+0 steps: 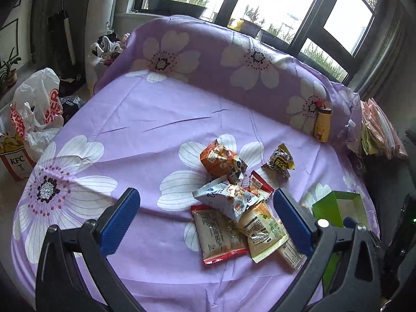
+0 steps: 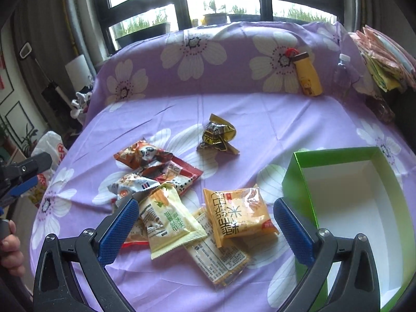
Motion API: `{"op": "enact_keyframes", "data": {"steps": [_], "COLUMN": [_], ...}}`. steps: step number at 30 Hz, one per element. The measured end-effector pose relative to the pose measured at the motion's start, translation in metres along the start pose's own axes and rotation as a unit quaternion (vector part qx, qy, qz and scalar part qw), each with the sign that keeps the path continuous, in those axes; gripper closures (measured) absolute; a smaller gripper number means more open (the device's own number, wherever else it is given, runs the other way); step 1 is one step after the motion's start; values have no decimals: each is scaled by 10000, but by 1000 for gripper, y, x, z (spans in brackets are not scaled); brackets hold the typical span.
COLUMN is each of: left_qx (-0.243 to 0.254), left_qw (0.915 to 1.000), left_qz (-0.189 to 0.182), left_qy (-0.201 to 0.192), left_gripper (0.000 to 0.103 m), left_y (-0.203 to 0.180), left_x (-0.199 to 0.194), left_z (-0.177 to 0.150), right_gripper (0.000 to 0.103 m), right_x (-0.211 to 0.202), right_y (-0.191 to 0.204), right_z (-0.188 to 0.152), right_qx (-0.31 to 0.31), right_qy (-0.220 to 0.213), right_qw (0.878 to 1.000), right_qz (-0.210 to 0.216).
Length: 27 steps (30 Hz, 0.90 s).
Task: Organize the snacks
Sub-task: 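Move the right gripper over the snack pile toward the pale yellow bag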
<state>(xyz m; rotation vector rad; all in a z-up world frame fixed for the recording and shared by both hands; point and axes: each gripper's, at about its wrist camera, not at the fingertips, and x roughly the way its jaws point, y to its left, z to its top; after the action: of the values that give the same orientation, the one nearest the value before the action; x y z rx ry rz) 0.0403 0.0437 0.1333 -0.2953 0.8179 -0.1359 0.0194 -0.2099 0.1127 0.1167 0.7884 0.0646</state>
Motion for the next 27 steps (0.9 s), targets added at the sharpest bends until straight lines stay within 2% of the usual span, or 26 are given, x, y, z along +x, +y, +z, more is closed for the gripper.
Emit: {"op": "enact_keyframes", "data": {"steps": [3, 7, 14, 23, 27], "left_qx": [-234, -198, 371, 628, 659], "left_qw": [9997, 9998, 9993, 9979, 9976], "left_qz": [99, 70, 57, 76, 89], "left_qy": [-53, -19, -13, 150, 190], "left_gripper": [1, 1, 1, 3, 4], "left_y": [11, 12, -5, -17, -20], "left_x": [2, 5, 11, 24, 28], "left_z": [-6, -16, -30, -43, -46], "right_gripper": [0, 0, 0, 0, 5], "right_x": [2, 1, -4, -4, -2], "right_y": [-7, -12, -14, -16, -15], "right_z": [-2, -6, -9, -11, -11], "right_qx": [114, 226, 205, 283, 281], "right_qy": [2, -12, -86, -77, -15], "right_qw": [9998, 9994, 9993, 9983, 9979], "right_qz": [191, 253, 287, 507, 587]}}
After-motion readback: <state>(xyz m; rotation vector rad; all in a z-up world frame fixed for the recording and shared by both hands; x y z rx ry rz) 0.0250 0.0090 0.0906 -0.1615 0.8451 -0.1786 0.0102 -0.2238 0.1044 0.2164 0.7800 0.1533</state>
